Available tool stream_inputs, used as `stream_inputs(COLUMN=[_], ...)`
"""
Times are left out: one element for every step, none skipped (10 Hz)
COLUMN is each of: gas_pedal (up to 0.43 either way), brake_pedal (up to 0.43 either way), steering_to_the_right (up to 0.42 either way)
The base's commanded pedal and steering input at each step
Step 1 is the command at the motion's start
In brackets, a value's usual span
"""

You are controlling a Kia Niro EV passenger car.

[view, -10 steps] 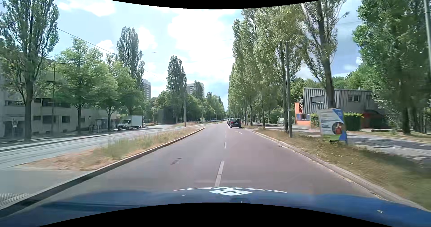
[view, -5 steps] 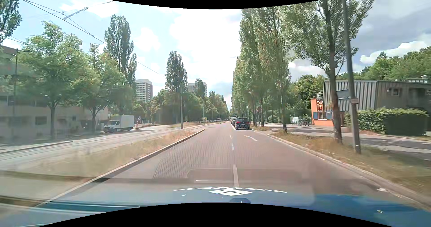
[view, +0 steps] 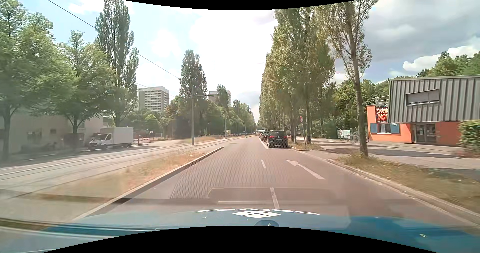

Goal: Follow the waypoints while adhering to traffic rules and regulations

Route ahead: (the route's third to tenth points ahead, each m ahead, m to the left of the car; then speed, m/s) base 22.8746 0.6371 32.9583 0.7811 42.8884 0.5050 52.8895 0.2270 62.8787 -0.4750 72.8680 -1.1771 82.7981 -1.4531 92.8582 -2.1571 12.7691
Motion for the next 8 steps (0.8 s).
stream_inputs(gas_pedal=[0.157,0.157,0.157,0.157,0.157,0.157,0.157,0.157], brake_pedal=[0.0,0.0,0.0,0.0,0.0,0.0,0.0,0.0], steering_to_the_right=[-0.003,-0.003,-0.003,-0.004,-0.003,-0.004,-0.003,-0.003])
